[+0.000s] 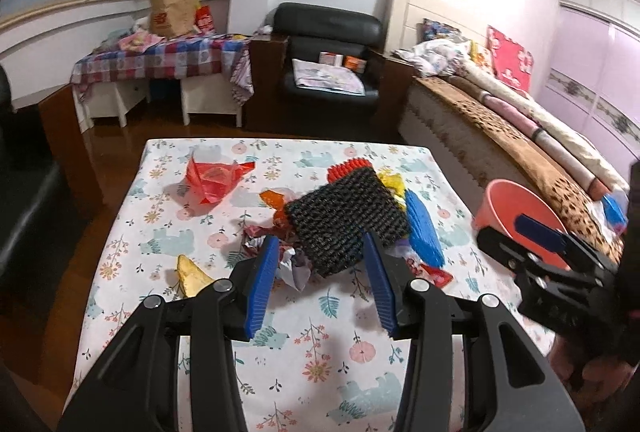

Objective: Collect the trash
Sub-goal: 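Grasp the black mesh scrubber with the left tool while the right tool grasps the blue foam net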

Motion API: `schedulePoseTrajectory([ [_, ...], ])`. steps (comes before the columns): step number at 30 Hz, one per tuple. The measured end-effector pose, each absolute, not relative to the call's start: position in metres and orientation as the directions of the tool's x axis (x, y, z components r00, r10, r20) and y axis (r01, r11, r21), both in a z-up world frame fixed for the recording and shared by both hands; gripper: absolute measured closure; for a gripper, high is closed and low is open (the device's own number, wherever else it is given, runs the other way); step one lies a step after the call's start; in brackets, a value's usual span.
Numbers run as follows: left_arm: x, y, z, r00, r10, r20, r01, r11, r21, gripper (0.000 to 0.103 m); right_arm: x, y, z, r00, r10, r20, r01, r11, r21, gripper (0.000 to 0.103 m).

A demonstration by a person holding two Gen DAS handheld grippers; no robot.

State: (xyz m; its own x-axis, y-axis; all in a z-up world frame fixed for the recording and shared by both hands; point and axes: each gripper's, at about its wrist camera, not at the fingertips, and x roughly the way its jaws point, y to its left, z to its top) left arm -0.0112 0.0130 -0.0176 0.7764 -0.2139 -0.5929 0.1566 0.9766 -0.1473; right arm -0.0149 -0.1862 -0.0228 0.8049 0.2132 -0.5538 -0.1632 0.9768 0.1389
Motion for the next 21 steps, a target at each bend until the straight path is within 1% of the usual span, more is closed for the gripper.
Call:
schedulePoseTrajectory([
  [4, -0.015, 0.013, -0.024, 0.764, -0.25, -0.595, 0.198, 0.968, -0.154, 0.058, -0.012, -0.185, -0.027, 0.796, 0.219, -0.565, -0.168, 0.976, 0.141, 0.03],
  [8, -0.016, 0.009, -0.03, 0.752, -0.264, -0.605, 0.233, 0.964, -0.131, 0.058, -0.008, -0.185, -0.032, 0.786, 0.223, -0.576, -0.168, 0.975, 0.147, 0.03],
  [12, -0.015, -0.007, -0.035, 0.751, -0.257, -0.608, 0.281, 0.958, -0.058, 0.058, -0.005, -0.187, -0.038, 0.774, 0.228, -0.591, -0.165, 0.973, 0.159, 0.03],
  [17, -0.007, -0.027, -0.043, 0.762, -0.23, -0.605, 0.34, 0.938, 0.072, 0.058, -0.002, -0.192, -0.043, 0.766, 0.226, -0.602, -0.159, 0.974, 0.162, 0.03],
  [21, 0.003, -0.038, -0.049, 0.779, -0.206, -0.592, 0.357, 0.922, 0.149, 0.058, 0.002, -0.197, -0.047, 0.756, 0.223, -0.615, -0.147, 0.974, 0.173, 0.03],
])
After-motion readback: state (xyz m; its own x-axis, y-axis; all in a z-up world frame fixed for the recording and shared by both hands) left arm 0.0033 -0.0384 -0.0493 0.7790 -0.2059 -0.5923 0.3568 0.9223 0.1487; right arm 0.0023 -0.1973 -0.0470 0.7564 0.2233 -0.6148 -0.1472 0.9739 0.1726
